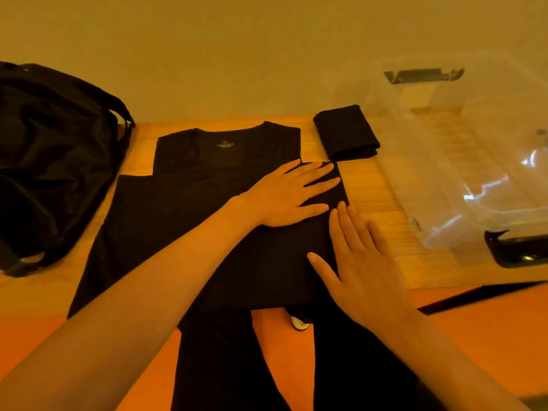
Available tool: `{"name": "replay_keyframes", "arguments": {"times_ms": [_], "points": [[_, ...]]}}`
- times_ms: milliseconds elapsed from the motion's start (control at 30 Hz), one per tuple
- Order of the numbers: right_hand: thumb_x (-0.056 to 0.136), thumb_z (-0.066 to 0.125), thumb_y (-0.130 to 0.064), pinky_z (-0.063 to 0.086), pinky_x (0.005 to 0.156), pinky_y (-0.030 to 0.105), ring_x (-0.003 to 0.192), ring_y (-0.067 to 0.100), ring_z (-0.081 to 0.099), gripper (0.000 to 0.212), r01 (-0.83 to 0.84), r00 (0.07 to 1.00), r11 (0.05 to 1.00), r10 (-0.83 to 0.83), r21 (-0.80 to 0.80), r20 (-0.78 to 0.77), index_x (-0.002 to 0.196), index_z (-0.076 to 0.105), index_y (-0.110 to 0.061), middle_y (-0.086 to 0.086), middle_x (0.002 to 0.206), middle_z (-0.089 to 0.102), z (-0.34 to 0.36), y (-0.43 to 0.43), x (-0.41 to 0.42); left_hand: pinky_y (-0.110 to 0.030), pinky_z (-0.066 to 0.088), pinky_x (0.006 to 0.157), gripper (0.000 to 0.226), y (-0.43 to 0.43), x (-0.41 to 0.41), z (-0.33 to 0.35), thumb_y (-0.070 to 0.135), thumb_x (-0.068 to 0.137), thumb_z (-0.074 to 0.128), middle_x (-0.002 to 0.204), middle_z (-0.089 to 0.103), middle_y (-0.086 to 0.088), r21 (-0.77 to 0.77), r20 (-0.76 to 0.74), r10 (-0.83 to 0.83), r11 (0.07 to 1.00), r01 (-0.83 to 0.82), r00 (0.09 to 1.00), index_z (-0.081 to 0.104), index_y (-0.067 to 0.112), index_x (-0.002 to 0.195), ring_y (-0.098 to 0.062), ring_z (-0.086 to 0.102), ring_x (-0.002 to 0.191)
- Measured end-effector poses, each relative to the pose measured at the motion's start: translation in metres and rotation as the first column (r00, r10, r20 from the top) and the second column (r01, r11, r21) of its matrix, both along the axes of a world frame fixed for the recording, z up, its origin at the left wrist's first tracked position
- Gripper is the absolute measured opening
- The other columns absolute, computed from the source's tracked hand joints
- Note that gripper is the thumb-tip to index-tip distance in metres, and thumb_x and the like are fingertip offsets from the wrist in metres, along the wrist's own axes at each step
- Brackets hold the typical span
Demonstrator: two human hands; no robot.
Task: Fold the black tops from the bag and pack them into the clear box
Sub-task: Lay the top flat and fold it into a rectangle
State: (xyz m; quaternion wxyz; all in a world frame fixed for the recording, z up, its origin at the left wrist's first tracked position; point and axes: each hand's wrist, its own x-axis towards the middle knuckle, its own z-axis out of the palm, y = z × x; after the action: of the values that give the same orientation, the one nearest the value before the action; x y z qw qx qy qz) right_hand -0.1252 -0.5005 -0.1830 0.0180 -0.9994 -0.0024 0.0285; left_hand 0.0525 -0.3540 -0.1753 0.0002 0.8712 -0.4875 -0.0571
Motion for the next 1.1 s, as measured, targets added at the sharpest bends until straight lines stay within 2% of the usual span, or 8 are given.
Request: {"name": "replay_keyframes", "arguments": {"times_ms": [200, 300, 400, 533, 700, 833, 967, 1100], "points": [[0.096, -0.006, -0.072, 0.017, 0.125, 0.047, 0.155, 0.024, 0.003, 0.091, -0.037, 0.997, 0.999, 0.038, 0.007, -0.064, 0.16, 0.01, -0.009, 0.011, 0.168, 0.007, 0.001, -0.003, -0.021, -0.041, -0.001, 0.127, 0.072, -0.002, 0.011, -0.002, 0.068, 0.102, 0.018, 0.171, -0.003, 0.005, -0.011, 0.023, 0.01, 1.0, -0.009, 1.0, 0.003, 0.033, 0.163, -0.013, -0.004, 0.156], [0.093, -0.01, -0.074, 0.006, 0.126, 0.042, 0.155, 0.021, -0.007, 0.093, -0.052, 0.993, 0.997, 0.057, 0.049, -0.103, 0.16, 0.002, -0.011, 0.009, 0.168, -0.003, 0.003, -0.004, -0.037, -0.041, 0.0, 0.128, 0.072, -0.003, 0.011, 0.0, 0.068, 0.102, 0.02, 0.171, -0.001, 0.004, -0.01, 0.02, 0.02, 1.0, -0.02, 1.0, 0.004, 0.032, 0.163, -0.014, -0.003, 0.157], [0.079, -0.027, -0.078, -0.014, 0.123, 0.036, 0.148, 0.015, -0.033, 0.094, -0.054, 0.984, 0.994, 0.069, 0.095, -0.163, 0.154, -0.023, -0.021, 0.004, 0.163, -0.029, 0.018, -0.003, -0.04, -0.041, 0.0, 0.128, 0.069, -0.002, 0.002, 0.006, 0.065, 0.104, 0.018, 0.171, 0.002, 0.003, -0.043, -0.009, 0.047, 0.998, -0.047, 0.999, 0.008, 0.031, 0.163, -0.015, -0.003, 0.157], [0.084, -0.017, -0.076, -0.008, 0.125, 0.043, 0.151, 0.021, -0.025, 0.092, -0.054, 0.998, 0.998, 0.055, 0.031, -0.042, 0.156, -0.018, -0.019, 0.006, 0.164, -0.025, 0.032, 0.003, -0.005, -0.037, -0.004, 0.127, 0.06, 0.01, -0.022, 0.011, 0.055, 0.107, 0.017, 0.171, 0.007, 0.001, -0.177, 0.006, -0.008, 0.984, 0.009, 1.0, 0.016, 0.031, 0.162, -0.016, -0.003, 0.157], [0.082, -0.017, -0.075, -0.002, 0.126, 0.042, 0.152, 0.02, -0.02, 0.096, -0.004, 0.992, 1.0, 0.004, -0.005, -0.124, 0.156, -0.018, -0.014, 0.008, 0.166, -0.019, 0.015, 0.005, -0.002, -0.043, -0.003, 0.128, 0.061, 0.023, -0.034, 0.002, 0.059, 0.105, 0.011, 0.17, -0.006, 0.005, -0.039, -0.054, 0.041, 0.998, -0.043, 0.998, 0.003, 0.037, 0.162, -0.015, -0.012, 0.156], [0.073, -0.027, -0.074, -0.015, 0.122, 0.04, 0.147, 0.021, -0.034, 0.097, -0.011, 0.972, 1.0, 0.005, -0.026, -0.234, 0.152, -0.029, -0.017, 0.008, 0.16, -0.035, 0.025, 0.005, -0.036, -0.044, -0.003, 0.128, 0.062, 0.021, -0.034, 0.005, 0.06, 0.105, 0.01, 0.17, -0.006, 0.003, -0.049, -0.054, 0.085, 0.995, -0.088, 0.995, 0.003, 0.036, 0.162, -0.016, -0.012, 0.156], [0.085, -0.018, -0.07, -0.018, 0.121, 0.042, 0.148, 0.028, -0.031, 0.083, -0.038, 0.99, 0.999, 0.032, -0.038, -0.139, 0.155, -0.022, -0.026, 0.014, 0.162, -0.027, 0.044, 0.02, -0.022, -0.041, -0.005, 0.127, 0.067, 0.052, -0.058, 0.009, 0.063, 0.103, 0.007, 0.171, -0.006, 0.001, -0.21, -0.005, 0.274, 0.94, -0.269, 0.962, 0.003, 0.033, 0.162, -0.018, -0.012, 0.156], [0.099, 0.004, -0.058, -0.01, 0.124, 0.045, 0.153, 0.027, -0.018, 0.069, -0.14, 0.99, 0.99, 0.14, 0.017, -0.004, 0.16, -0.004, -0.027, 0.012, 0.168, -0.011, 0.049, 0.063, 0.058, -0.046, -0.003, 0.127, 0.075, 0.128, -0.1, 0.008, 0.068, 0.1, 0.003, 0.17, -0.013, -0.002, -0.164, 0.054, 0.635, 0.767, -0.621, 0.77, -0.003, 0.029, 0.163, -0.022, -0.016, 0.156]]}}
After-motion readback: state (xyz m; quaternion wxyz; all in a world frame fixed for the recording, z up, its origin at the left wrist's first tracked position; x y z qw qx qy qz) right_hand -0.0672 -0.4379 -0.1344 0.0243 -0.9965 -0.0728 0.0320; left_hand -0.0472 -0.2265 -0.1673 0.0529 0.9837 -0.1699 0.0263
